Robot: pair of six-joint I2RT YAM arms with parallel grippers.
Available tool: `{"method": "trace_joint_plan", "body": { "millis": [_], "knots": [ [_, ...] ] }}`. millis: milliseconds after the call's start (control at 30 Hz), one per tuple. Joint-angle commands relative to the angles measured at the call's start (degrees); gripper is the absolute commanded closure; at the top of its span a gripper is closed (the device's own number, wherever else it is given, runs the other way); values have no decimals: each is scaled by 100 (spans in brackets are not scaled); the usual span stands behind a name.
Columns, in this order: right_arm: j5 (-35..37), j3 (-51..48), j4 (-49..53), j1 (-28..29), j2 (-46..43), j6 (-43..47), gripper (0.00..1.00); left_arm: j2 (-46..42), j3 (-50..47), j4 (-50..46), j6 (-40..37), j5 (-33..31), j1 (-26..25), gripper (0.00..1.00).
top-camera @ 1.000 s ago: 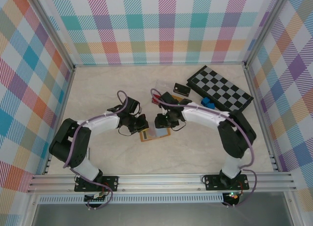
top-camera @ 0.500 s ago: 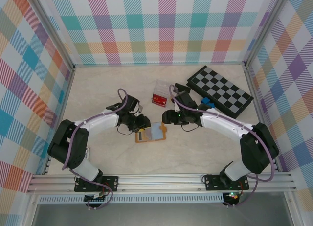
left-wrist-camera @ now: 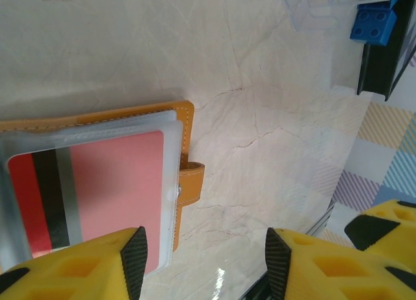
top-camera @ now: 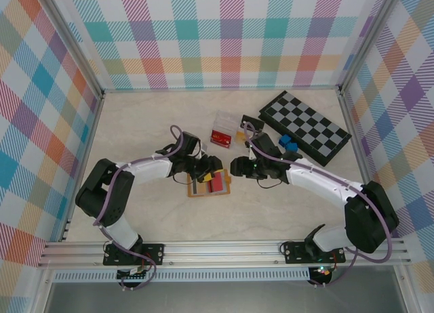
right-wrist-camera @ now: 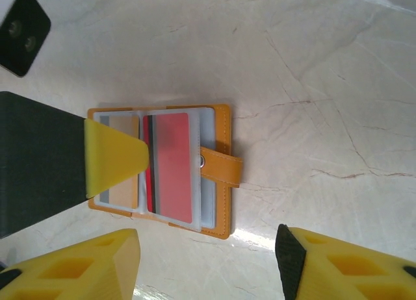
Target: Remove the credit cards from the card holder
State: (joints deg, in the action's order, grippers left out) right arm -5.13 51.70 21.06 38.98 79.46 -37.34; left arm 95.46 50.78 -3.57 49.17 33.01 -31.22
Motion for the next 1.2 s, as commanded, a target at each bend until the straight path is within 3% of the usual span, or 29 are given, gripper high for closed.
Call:
{"method": "trace_joint_plan", "body": {
  "millis": [0,267,467,667,1167],
  "knots": [
    [-246,107,83,12,-43,-55,44,-360,-232,179,251,-262,93,51],
    [-417,804,260,400,862,71,65,-1309,-729,-556,590,-1131,347,63],
    [-504,1091,49,500,1604,-77,74,-1553,-666,-957,402,-1161,349,64],
    [-563,1345,-64,505,2259,-306,85,-1212,-850,-324,617,-713,348,73],
    [-232,1659,411,505,2822,-336,86,-330,-503,-261,234,-409,342,77]
  ]
}}
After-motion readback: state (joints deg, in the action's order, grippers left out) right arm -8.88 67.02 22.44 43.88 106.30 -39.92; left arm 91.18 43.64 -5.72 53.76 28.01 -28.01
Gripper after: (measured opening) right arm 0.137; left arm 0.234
